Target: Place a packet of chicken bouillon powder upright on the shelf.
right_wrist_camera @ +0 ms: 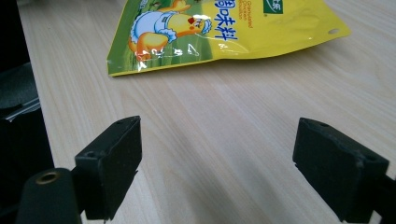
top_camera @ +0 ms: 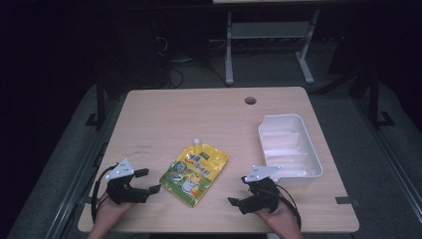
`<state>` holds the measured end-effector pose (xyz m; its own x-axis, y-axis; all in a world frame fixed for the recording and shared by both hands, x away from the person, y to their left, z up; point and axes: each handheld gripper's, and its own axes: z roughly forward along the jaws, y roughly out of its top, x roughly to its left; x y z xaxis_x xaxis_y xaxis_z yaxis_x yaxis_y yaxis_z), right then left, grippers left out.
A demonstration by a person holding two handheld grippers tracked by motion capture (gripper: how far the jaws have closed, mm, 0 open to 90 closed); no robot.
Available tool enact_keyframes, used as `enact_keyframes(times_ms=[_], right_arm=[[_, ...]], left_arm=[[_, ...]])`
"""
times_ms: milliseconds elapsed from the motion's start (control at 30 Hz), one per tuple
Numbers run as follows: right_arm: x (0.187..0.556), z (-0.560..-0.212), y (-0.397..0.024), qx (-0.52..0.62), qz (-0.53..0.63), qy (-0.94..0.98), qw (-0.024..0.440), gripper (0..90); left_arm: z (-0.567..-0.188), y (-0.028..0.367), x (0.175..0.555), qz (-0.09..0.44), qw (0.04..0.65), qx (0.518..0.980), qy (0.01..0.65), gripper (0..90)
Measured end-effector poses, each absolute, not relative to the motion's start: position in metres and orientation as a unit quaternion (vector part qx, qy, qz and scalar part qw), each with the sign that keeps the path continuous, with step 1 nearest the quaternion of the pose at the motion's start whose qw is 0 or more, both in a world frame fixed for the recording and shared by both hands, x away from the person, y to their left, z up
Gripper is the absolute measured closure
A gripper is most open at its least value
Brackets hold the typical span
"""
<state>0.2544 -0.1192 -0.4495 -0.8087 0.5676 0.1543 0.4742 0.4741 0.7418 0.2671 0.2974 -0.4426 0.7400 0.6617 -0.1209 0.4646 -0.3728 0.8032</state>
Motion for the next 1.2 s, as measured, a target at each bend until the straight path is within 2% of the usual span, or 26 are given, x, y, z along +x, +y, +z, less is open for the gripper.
enact_keyframes(times_ms=[500,767,1000,1200], right_arm=[[0.256,-0.452,-0.109,0.309,0.410,0.857,0.047,14.3],[0.270,-0.446,-0.102,0.329,0.420,0.845,0.041,14.1],[0.286,-0.439,-0.098,0.343,0.421,0.839,0.037,14.6],[0.309,-0.426,-0.089,0.361,0.421,0.831,0.043,19.6]], left_arm=[[-0.442,0.278,0.274,0.094,0.442,0.828,0.332,27.2],[-0.440,0.266,0.281,0.106,0.437,0.828,0.335,35.1],[-0.442,0.260,0.284,0.101,0.431,0.832,0.335,45.7],[-0.444,0.259,0.288,0.088,0.427,0.836,0.333,54.1]])
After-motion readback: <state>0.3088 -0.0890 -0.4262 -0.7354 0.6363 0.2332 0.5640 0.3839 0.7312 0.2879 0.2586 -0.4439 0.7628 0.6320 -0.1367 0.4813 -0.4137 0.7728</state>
